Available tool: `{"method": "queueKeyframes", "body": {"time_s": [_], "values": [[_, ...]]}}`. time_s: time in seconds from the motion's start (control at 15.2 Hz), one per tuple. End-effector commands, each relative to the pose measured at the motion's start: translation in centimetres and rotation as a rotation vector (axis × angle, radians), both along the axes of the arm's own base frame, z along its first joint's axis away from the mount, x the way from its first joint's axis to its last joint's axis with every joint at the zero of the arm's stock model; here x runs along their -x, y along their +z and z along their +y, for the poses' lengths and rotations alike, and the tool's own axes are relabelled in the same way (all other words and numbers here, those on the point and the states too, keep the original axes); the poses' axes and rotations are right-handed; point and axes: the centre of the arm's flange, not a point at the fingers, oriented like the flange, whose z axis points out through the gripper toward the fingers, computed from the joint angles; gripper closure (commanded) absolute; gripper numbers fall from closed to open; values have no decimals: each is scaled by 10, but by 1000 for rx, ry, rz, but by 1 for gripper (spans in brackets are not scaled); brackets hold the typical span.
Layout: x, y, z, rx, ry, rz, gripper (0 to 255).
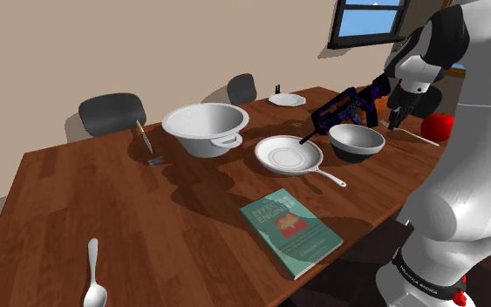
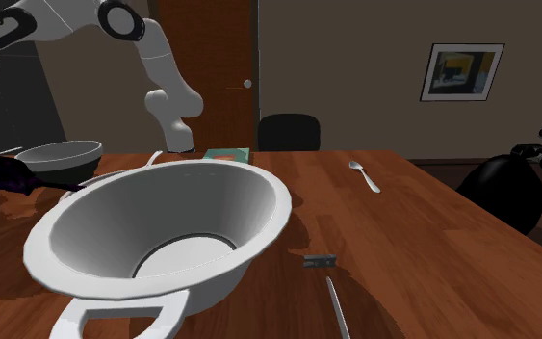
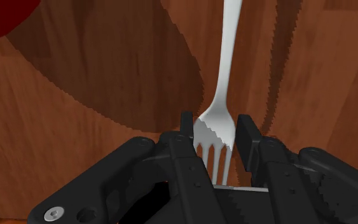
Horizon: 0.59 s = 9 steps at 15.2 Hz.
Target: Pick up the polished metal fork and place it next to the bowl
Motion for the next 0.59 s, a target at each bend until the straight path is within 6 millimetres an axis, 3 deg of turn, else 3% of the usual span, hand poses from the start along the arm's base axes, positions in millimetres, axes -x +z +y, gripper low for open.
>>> {"method": "queueKeyframes", "body": {"time_s": [0.0,0.33,0.53], "values": [[-2,-11,0,0,0,0,255],[-2,-39,0,0,0,0,255],[-2,-39,0,0,0,0,255]]}}
